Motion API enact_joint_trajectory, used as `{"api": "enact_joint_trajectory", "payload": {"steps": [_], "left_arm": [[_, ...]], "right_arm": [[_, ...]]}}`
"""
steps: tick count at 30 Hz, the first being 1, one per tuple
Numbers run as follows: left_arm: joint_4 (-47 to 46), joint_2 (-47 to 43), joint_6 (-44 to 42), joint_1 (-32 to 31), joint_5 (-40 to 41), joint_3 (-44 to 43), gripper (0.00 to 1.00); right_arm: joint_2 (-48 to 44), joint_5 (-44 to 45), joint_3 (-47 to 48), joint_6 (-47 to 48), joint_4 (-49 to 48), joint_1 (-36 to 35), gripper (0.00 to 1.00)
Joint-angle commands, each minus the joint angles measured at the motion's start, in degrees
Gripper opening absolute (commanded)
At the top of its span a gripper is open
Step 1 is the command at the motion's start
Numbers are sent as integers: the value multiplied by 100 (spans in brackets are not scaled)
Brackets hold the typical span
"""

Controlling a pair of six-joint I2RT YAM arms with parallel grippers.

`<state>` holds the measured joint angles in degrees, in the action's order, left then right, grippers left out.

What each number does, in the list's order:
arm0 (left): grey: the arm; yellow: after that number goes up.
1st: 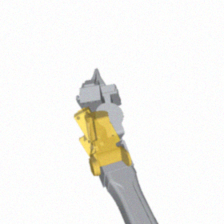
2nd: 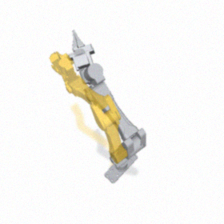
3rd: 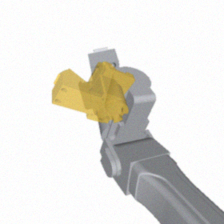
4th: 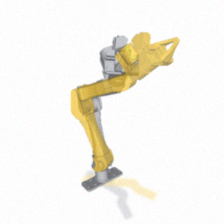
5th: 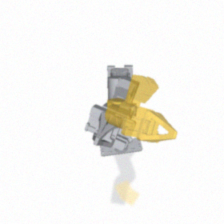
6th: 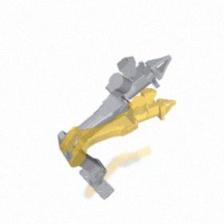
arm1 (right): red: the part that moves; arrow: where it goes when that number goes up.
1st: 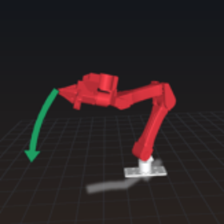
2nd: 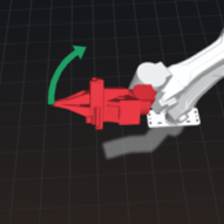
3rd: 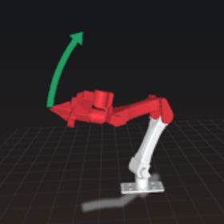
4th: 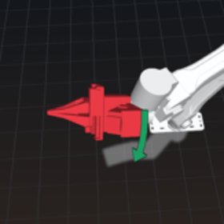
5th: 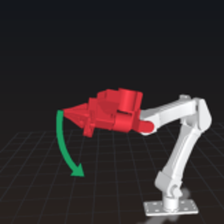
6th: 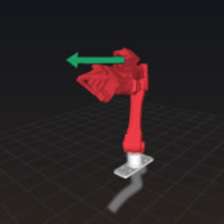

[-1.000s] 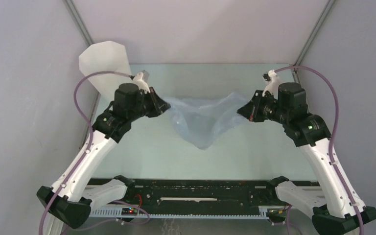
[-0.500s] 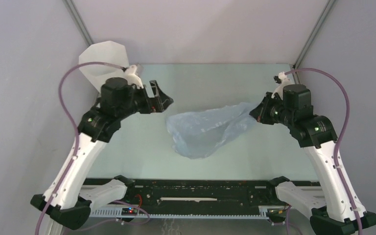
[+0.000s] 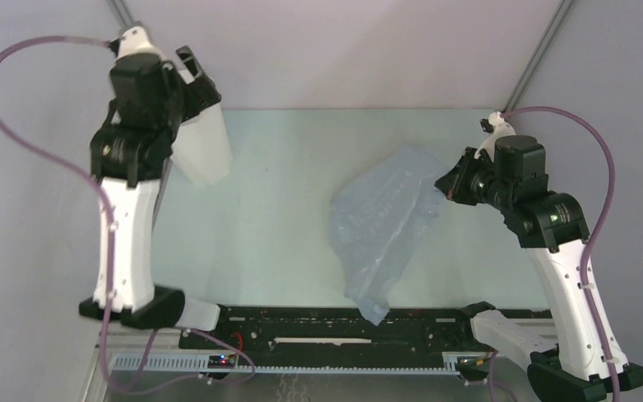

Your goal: Put the trash bags into the trash bin

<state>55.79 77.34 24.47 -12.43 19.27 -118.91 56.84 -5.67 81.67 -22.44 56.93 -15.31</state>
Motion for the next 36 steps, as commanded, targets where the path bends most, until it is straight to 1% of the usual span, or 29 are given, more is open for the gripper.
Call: {"api": "enact_joint_trajectory", "payload": {"steps": [1,3,6,9,12,15,19,23,25,29,31,33,34,36], "left_arm": [[519,1392,-574,320,346,-920,93],[371,1736,-675,447,258,-972,93],[347,2327,-698,685,-170,-1237,92],[304,2851,-820,800,-42,-1594,87],[185,3236,-922,829,97,-1734,86],[190,3518,-985,829,228,-1810,77],[164,3738,-1156,829,415,-1752,72],[93,3973,-1231,829,387,-1812,65],[79,4081,-1278,829,393,-1870,57],[131,4099,-1295,814,427,-1880,33],[130,4019,-1335,783,430,-1799,21],[117,3907,-1373,726,454,-1674,10],[125,3853,-1374,691,417,-1621,6],[128,3714,-1385,532,354,-1485,2]], "right_arm": [[52,-51,419,170,205,46,0],[116,-33,566,219,291,54,0],[162,-75,695,238,301,55,0],[225,-200,745,223,318,63,0],[255,-282,720,189,340,71,0],[266,-271,710,187,383,72,0],[241,-225,725,175,447,87,0],[237,-244,710,186,444,106,0],[261,-294,731,172,452,107,0],[258,-364,745,135,425,115,0],[242,-372,730,126,425,116,0],[227,-382,712,118,424,116,0],[208,-382,692,110,425,116,0],[152,-394,640,85,397,116,0]]}}
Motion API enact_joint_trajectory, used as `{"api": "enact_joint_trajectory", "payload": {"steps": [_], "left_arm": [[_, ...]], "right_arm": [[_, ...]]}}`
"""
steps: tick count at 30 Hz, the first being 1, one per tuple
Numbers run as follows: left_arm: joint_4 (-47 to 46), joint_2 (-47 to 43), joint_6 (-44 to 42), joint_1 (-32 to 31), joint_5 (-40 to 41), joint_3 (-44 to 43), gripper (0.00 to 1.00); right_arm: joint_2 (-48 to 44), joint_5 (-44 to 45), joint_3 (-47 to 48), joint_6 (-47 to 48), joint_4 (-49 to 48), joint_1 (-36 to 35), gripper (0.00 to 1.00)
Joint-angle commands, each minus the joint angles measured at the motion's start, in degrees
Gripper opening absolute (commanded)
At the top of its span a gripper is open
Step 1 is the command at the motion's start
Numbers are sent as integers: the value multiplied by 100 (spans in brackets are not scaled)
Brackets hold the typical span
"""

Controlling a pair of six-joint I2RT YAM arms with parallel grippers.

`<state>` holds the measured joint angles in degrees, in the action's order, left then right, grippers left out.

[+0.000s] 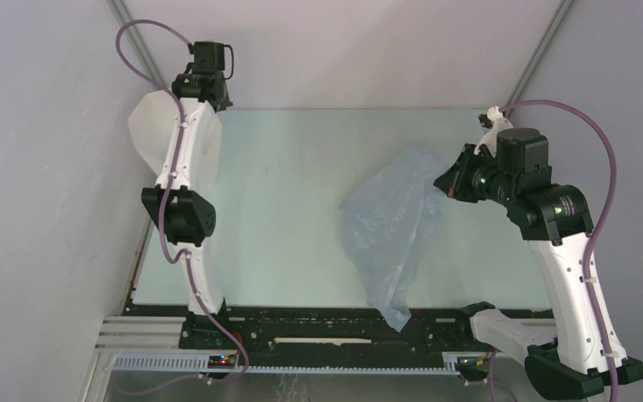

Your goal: Put the trash bags into the trash bin

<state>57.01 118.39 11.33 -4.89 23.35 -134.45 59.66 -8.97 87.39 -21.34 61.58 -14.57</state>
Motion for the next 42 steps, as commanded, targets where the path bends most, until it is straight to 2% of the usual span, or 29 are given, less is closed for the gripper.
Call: {"api": "enact_joint_trajectory", "payload": {"steps": [1,11,16,20,28,29,31,34,35,38,42], "left_arm": [[10,-464,-89,-323,-32,167,0],[422,-1252,16,-1907,-71,992,0],[581,-1576,377,-2584,-432,1293,0],[590,-1783,583,-3199,-414,1498,0],[474,-1968,1010,-3879,-533,2042,0],[466,-1969,1043,-3907,-557,2060,3],[496,-1990,1078,-3915,-637,2013,24],[593,-2138,1003,-3917,-584,1858,60],[671,-2204,992,-3915,-555,1751,68],[879,-2498,1020,-3922,-615,1456,82],[994,-3234,1526,-3935,-975,1588,90]], "right_arm": [[-168,-73,34,-32,-87,42,0],[-530,-140,-216,-107,-130,42,0],[-793,-170,-367,-173,-91,43,0],[-975,-203,-465,-240,-51,42,0],[-1191,-211,-529,-296,70,42,0],[-1210,-204,-537,-309,96,42,0],[-1220,-201,-532,-339,124,42,0],[-1236,-227,-539,-433,150,42,0],[-1243,-223,-544,-463,152,42,0],[-1231,-118,-539,-669,161,42,0],[-1165,39,-541,-1158,152,42,0]]}}
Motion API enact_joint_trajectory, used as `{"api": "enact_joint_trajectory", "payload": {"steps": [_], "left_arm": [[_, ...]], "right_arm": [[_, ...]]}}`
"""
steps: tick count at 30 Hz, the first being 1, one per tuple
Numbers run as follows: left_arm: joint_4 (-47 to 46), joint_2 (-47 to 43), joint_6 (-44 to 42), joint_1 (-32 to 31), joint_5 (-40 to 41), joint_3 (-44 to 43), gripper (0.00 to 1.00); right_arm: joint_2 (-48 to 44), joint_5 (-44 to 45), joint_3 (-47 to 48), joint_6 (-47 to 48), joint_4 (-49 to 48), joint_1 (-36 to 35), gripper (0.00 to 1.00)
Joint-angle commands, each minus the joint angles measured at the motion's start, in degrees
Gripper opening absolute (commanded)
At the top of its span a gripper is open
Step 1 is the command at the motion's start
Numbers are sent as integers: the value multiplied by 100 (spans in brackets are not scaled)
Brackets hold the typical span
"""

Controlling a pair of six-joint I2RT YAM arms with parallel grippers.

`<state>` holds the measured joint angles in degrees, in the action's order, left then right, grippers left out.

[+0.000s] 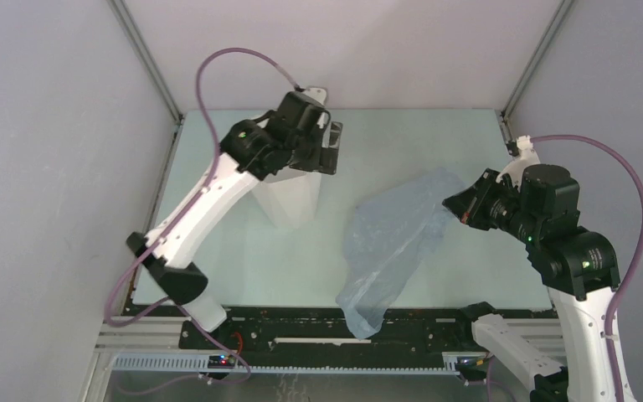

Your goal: Put the trash bags into the trash bin

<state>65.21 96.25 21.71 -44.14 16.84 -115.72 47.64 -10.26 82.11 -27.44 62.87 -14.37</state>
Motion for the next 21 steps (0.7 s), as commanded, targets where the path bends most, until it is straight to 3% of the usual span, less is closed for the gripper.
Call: {"api": "enact_joint_trajectory", "payload": {"steps": [1,5,8,11,16,21], "left_arm": [[155,-1287,683,-61,-410,-92,93],[-418,-2447,1373,-873,-497,1236,99],[-1151,-3153,2103,-2116,-234,2433,100],[-1822,-3238,2545,-3164,250,3242,100],[-2173,-2336,2154,-3958,568,2903,100],[-1360,-912,1936,-4034,539,1859,100]], "right_arm": [[63,173,-11,-662,12,23,0],[159,385,54,-1286,-26,22,0],[268,668,135,-1801,-56,22,0],[413,995,227,-2453,-52,24,0],[564,1382,210,-3639,-251,22,0],[715,1697,295,-4191,-596,22,0]]}}
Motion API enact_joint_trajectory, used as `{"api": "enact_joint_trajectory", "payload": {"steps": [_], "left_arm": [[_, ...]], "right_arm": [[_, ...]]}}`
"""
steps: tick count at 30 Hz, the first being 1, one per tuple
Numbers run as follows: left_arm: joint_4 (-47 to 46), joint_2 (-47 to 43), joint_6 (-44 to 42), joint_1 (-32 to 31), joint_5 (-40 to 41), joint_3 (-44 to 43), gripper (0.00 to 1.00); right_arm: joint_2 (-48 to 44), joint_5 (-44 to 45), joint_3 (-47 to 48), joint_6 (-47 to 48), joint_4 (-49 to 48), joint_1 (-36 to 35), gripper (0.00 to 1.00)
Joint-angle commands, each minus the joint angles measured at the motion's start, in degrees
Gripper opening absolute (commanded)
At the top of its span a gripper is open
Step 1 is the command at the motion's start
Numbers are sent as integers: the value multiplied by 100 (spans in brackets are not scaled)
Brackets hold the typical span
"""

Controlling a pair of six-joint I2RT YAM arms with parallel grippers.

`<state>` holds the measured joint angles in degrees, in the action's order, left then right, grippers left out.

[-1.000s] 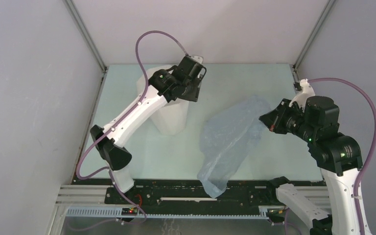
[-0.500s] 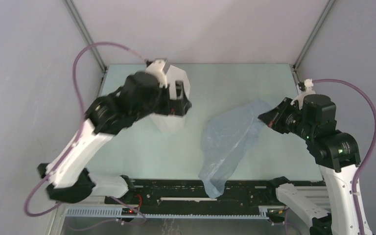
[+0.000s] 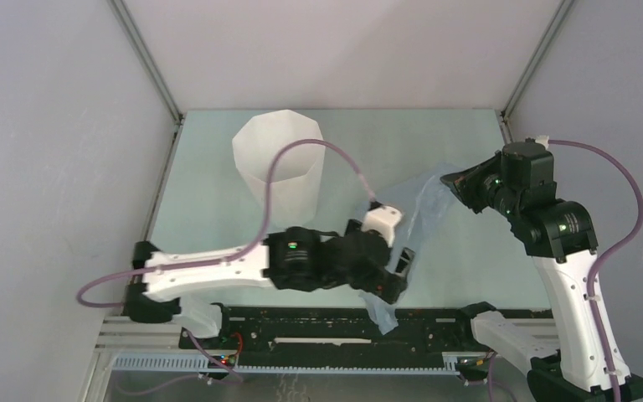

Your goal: Put the trash bags into the trash bin

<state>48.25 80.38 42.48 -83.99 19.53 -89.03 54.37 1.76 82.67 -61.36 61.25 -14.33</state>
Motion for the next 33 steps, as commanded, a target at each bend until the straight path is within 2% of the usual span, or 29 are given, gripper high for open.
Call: {"api": "enact_joint_trajectory", "payload": {"steps": [1,5,6,9,13,16,20,21,28,30,33], "left_arm": [[556,895,-80,-50,344,-917,100],[1625,1437,260,-7,1118,-989,100],[1721,1486,276,27,1247,-936,95],[1674,1421,160,233,1408,-657,80],[1503,1088,-188,920,1339,-322,67],[1053,809,-778,1461,981,-161,62],[725,729,-1195,1895,377,-25,64],[706,737,-1201,1950,275,43,68],[14,639,-880,1991,-351,860,95],[-152,579,-740,1991,-380,1026,98],[-522,462,-618,2032,-283,1457,97]], "right_arm": [[73,587,285,-829,-465,24,0],[132,732,481,-839,-511,57,0],[128,742,506,-799,-514,53,0],[43,817,514,-641,-514,97,0],[-90,811,509,117,-543,155,0],[-235,508,430,1086,-579,158,0],[-628,-554,69,2225,-691,159,0],[-715,-682,9,2349,-655,158,0],[-1038,-1008,-155,2528,-394,159,0],[-1102,-1027,-134,2480,-416,163,0],[-1104,-1130,-84,2364,-534,159,0]]}}
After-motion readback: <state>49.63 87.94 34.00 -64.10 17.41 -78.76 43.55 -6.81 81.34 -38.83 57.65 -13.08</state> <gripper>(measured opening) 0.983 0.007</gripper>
